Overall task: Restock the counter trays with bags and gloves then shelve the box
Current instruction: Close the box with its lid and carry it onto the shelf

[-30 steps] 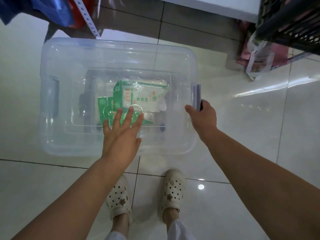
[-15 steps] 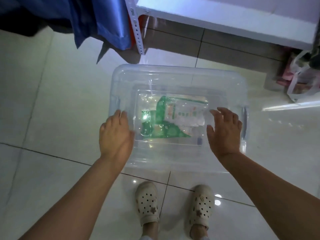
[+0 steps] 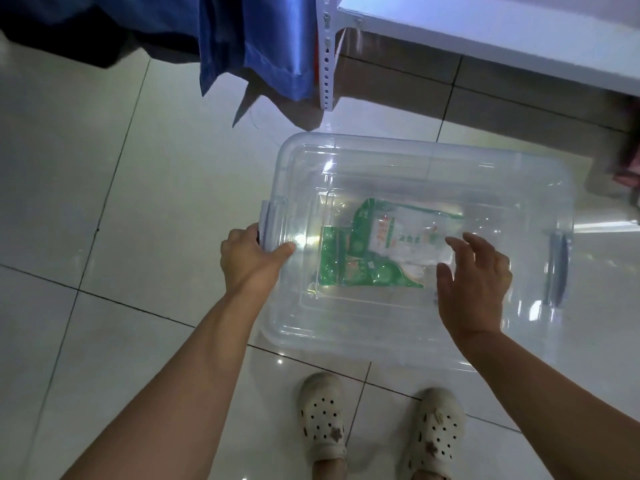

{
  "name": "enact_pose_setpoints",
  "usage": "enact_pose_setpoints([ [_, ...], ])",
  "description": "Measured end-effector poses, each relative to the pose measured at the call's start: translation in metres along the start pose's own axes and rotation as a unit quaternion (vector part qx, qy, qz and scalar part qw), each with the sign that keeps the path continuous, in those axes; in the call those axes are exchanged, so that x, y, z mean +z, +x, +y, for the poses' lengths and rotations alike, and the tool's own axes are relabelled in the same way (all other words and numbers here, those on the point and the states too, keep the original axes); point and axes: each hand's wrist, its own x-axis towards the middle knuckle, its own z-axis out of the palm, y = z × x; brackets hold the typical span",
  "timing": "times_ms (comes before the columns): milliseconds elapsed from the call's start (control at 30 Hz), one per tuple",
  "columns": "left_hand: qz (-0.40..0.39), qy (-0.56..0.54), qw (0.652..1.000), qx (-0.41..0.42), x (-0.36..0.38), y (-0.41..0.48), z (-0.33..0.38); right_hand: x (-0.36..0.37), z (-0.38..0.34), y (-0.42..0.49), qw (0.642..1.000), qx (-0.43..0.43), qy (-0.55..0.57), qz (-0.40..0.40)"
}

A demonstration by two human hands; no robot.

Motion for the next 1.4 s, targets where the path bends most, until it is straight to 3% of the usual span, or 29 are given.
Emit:
enact_pose_setpoints([
  [200,0.067,-0.018,0.996,0.064,0.008,-0.022,0.005,-0.004,0.009,0.005,0.999,-0.033,0.013,-0.011],
  [300,0.077,-0.041,0.995,0.046,0.012,-0.027,0.007,-0.016,0.030,0.012,0.999,-0.050,-0.010,-0.004],
  [467,0.050,-0.042,0.998,-0.006,0.023,-0.044,-0.004,-0.038,0.082,0.012,0.991,0.129,-0.031,0.035],
  [600,0.030,-0.124,0.989,-0.078,0.033,-0.049,-0.002,-0.043,0.102,0.022,0.990,0.140,0.011,0.006],
  [667,0.021,-0.150,0.983,-0.102,0.037,-0.050,0.004,-0.049,0.106,0.032,0.970,0.232,0.066,-0.004],
  [767,0.020,-0.167,0.979,-0.113,0.040,-0.061,0.012,-0.061,0.120,0.039,0.903,0.377,0.185,-0.092],
  [833,0.035,-0.164,0.980,-0.104,0.036,-0.070,0.020,-0.071,0.132,0.037,0.888,0.376,0.228,-0.134],
  [1067,0.057,-0.099,0.990,-0.088,-0.008,-0.122,0.073,-0.154,0.147,0.022,0.879,0.368,0.264,-0.146],
  [1233,0.045,-0.069,0.994,-0.071,-0.048,-0.170,0.131,-0.248,0.157,0.014,0.806,0.419,0.379,-0.177],
  [1400,0.046,-0.041,0.998,-0.014,-0.090,-0.187,0.202,-0.333,0.157,0.008,0.776,0.414,0.443,-0.171],
])
